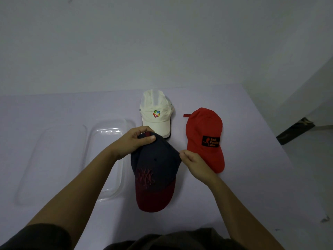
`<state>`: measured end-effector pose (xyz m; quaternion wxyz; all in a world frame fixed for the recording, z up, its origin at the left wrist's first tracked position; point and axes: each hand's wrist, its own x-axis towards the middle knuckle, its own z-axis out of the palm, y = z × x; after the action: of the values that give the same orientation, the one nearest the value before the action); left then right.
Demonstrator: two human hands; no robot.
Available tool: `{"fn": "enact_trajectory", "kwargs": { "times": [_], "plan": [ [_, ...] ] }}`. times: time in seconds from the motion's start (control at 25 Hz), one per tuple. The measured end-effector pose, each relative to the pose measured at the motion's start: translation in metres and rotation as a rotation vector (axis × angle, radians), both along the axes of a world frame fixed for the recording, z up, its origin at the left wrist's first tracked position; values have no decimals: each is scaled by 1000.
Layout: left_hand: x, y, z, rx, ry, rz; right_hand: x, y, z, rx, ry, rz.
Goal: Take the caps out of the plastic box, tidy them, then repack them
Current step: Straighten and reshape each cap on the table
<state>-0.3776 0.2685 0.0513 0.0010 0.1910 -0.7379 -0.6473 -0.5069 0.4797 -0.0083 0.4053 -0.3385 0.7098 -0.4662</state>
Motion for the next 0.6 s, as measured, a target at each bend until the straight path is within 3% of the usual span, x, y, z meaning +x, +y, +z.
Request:
{"fn": "enact_trajectory", "kwargs": {
  "times": [0.4, 0.6],
  "plan": [
    [-20, 29, 10, -135, -43, -36, 11, -14, 22, -284, -26, -123],
    [-11, 22, 11, -78, -74, -72, 13, -16, 23, -324, -309, -218]
  ]
}}
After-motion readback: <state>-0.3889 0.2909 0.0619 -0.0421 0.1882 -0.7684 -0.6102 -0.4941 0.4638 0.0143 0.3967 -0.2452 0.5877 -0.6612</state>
